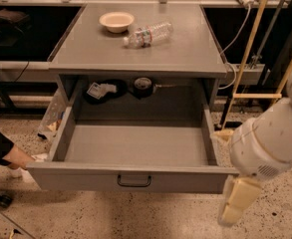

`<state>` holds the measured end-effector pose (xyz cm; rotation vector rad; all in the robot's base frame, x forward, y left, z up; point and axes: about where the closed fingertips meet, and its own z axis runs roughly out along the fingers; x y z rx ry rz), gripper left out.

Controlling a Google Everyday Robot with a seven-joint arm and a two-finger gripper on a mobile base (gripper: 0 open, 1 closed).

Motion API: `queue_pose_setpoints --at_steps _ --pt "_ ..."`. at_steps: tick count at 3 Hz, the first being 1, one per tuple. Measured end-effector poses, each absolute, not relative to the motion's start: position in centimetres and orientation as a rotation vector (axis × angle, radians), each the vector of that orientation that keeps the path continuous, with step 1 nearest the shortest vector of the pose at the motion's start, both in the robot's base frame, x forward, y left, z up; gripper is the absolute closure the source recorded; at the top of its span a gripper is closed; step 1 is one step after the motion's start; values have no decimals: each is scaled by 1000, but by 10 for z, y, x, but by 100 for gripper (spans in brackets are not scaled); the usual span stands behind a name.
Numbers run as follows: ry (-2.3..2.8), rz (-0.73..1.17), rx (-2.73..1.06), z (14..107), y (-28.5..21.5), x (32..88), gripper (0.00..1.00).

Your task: Close top drawer

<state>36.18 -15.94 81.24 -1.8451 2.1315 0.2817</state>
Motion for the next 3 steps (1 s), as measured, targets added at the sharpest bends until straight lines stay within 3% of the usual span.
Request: queue_pose_setpoints --at_steps 3 --pt "2126 635 -1862 658 -94 331 0"
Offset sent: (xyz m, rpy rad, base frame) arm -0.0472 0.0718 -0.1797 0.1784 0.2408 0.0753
